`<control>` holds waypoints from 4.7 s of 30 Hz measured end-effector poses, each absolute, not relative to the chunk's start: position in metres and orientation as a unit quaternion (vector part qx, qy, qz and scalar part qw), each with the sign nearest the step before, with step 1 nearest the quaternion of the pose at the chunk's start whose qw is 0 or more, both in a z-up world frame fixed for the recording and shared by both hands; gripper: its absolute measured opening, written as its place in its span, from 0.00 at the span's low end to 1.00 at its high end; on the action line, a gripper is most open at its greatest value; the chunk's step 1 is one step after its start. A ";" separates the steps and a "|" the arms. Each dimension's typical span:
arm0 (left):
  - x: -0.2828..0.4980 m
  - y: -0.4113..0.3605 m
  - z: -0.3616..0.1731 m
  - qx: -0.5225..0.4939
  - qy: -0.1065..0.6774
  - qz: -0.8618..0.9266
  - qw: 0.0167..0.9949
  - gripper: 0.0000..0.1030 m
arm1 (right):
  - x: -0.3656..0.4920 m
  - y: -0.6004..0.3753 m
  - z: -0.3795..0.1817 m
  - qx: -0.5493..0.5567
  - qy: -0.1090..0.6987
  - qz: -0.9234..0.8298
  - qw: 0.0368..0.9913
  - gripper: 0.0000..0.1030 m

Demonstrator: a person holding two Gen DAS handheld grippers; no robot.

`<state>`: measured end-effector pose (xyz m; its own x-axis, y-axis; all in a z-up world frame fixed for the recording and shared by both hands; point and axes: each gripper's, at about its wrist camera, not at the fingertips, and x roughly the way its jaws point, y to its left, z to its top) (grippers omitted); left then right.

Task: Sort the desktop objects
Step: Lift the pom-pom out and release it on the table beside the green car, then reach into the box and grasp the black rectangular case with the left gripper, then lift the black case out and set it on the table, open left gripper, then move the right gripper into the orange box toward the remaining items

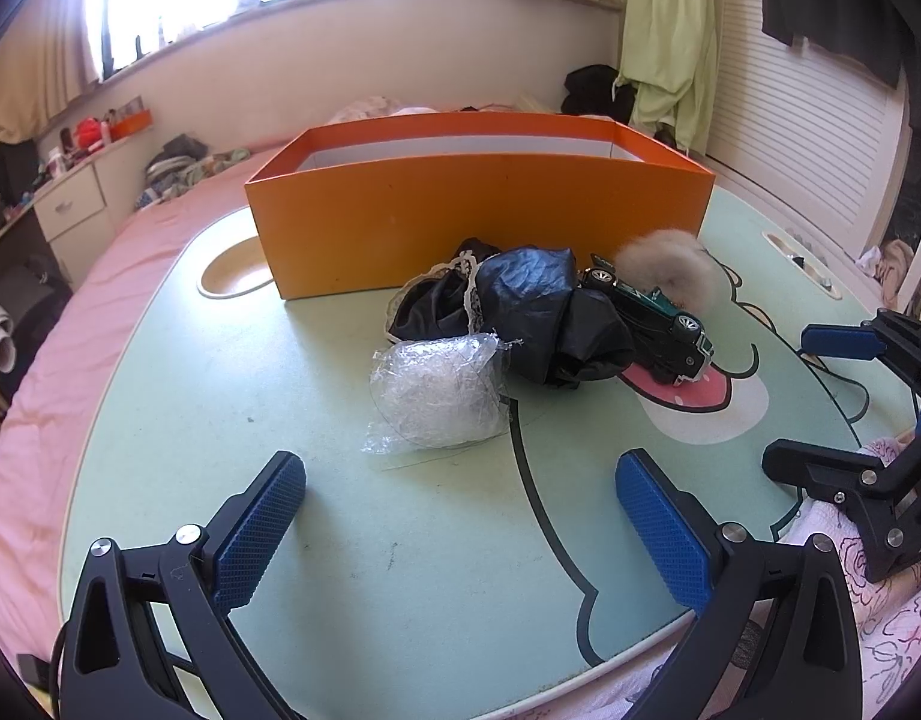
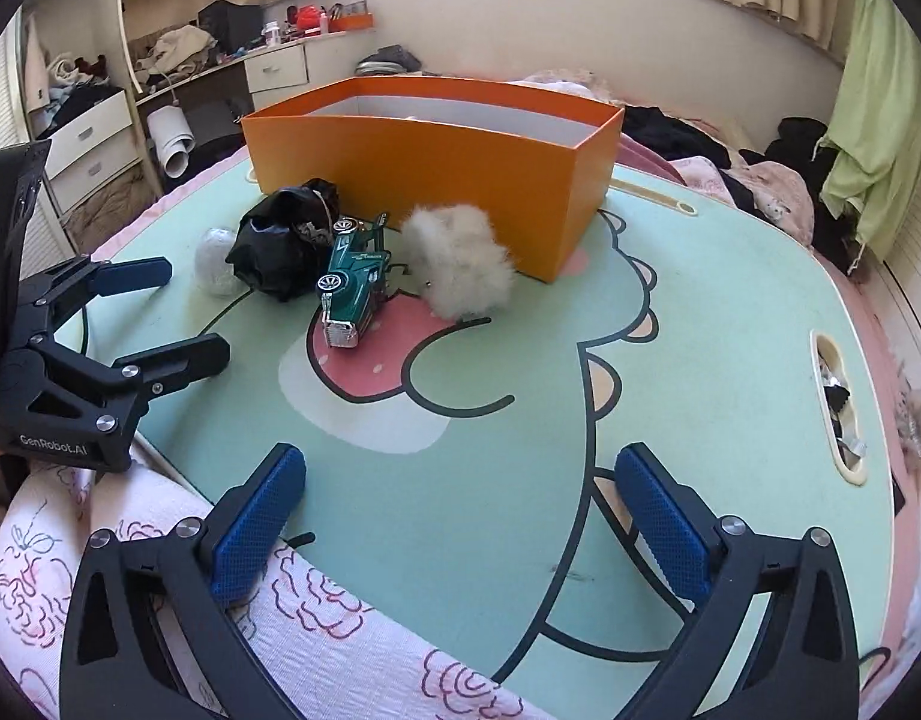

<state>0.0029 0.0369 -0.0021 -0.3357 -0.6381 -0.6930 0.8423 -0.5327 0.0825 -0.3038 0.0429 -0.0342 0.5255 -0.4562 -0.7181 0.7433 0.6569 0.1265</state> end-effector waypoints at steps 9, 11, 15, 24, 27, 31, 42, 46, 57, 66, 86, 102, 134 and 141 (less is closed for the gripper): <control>0.003 0.036 0.001 0.337 0.139 -0.795 0.485 0.99 | -0.307 0.041 -0.029 0.216 0.333 -0.354 0.847 1.00; 0.000 0.041 0.007 0.329 0.123 -0.797 0.491 0.92 | -0.308 0.040 -0.030 0.216 0.333 -0.354 0.847 1.00; 0.002 0.046 0.029 0.292 0.099 -0.803 0.510 0.80 | -0.308 0.047 -0.026 0.216 0.332 -0.354 0.847 1.00; -0.027 0.010 0.106 0.289 0.074 -0.802 0.517 0.75 | -0.308 0.048 -0.026 0.217 0.333 -0.356 0.846 1.00; -0.057 -0.029 0.113 0.335 0.103 -0.797 0.492 0.73 | -0.308 0.050 -0.025 0.217 0.332 -0.356 0.846 1.00; -0.095 -0.075 0.098 0.394 0.178 -0.777 0.458 0.61 | -0.307 0.050 -0.025 0.218 0.332 -0.356 0.846 1.00; -0.143 -0.143 0.037 0.420 0.357 -0.692 0.466 0.40 | -0.307 0.051 -0.024 0.219 0.329 -0.355 0.847 1.00; -0.146 -0.151 0.020 0.428 0.380 -0.679 0.459 0.45 | -0.307 0.050 -0.023 0.221 0.327 -0.354 0.848 1.00; -0.128 -0.131 0.064 0.384 0.333 -0.743 0.436 0.37 | -0.307 0.051 -0.022 0.222 0.326 -0.356 0.847 1.00; -0.051 -0.037 0.147 0.257 0.266 -0.841 0.395 0.37 | -0.307 0.052 -0.022 0.223 0.325 -0.356 0.847 1.00; 0.009 0.014 0.041 0.280 0.241 -0.806 0.462 0.81 | -0.307 0.049 -0.024 0.222 0.327 -0.358 0.846 1.00; 0.009 0.046 0.002 0.344 0.153 -0.790 0.484 1.00 | -0.309 0.049 -0.026 0.217 0.331 -0.362 0.844 1.00; 0.014 0.045 0.001 0.342 0.155 -0.791 0.483 1.00 | -0.313 0.050 -0.025 0.222 0.332 -0.379 0.835 1.00; 0.014 0.045 0.001 0.342 0.154 -0.791 0.483 1.00 | -0.313 0.050 -0.025 0.221 0.331 -0.379 0.835 1.00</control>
